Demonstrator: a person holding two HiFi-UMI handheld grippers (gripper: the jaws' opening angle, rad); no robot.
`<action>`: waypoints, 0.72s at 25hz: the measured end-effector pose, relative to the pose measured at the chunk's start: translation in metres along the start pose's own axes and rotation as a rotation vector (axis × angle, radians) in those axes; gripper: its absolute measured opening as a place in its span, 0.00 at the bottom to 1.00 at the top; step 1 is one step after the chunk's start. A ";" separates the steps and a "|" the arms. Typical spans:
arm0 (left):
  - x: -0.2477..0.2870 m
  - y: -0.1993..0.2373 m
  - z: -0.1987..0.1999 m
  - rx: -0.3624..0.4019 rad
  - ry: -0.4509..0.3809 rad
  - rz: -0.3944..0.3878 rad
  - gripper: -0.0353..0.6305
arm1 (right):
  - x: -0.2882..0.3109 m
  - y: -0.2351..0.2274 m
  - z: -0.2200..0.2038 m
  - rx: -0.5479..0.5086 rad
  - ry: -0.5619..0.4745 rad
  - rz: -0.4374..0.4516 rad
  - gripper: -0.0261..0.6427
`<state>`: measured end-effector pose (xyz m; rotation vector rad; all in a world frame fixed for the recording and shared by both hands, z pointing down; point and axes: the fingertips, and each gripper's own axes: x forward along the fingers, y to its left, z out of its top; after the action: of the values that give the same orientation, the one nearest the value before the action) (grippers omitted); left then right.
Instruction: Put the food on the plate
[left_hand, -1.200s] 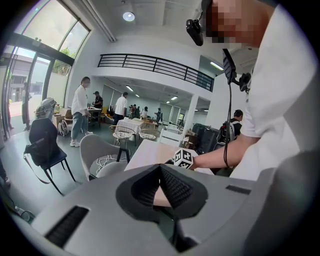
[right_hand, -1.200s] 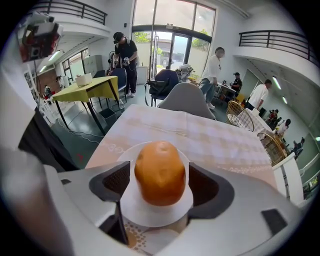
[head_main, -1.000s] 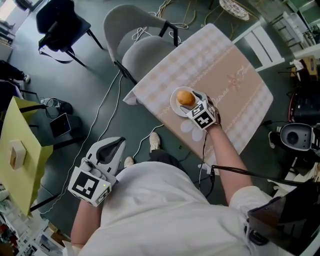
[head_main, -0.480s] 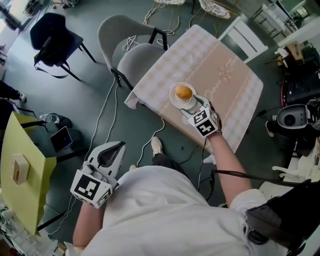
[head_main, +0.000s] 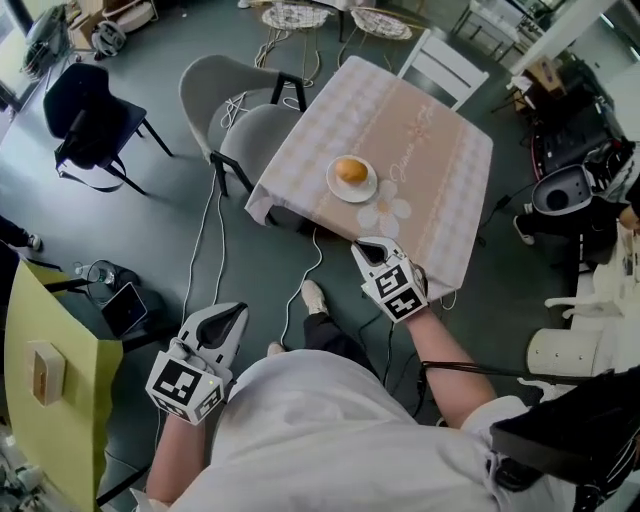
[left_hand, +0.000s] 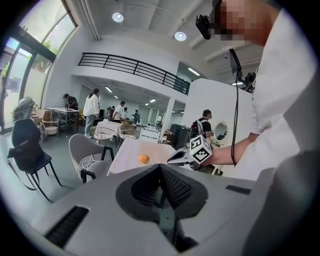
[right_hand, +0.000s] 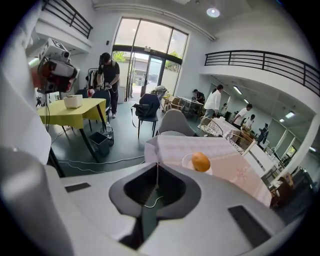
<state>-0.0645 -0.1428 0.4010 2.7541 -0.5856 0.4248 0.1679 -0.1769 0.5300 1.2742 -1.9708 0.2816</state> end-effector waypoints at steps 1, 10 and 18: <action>-0.004 -0.004 -0.003 0.007 0.002 -0.013 0.07 | -0.009 0.013 0.001 0.017 -0.013 0.000 0.06; -0.023 -0.043 -0.030 0.068 0.018 -0.138 0.07 | -0.083 0.105 0.010 0.131 -0.133 -0.016 0.06; -0.039 -0.074 -0.044 0.106 0.028 -0.217 0.07 | -0.117 0.157 0.016 0.125 -0.171 -0.007 0.06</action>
<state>-0.0764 -0.0500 0.4118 2.8668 -0.2601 0.4535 0.0518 -0.0304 0.4705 1.4256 -2.1195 0.3052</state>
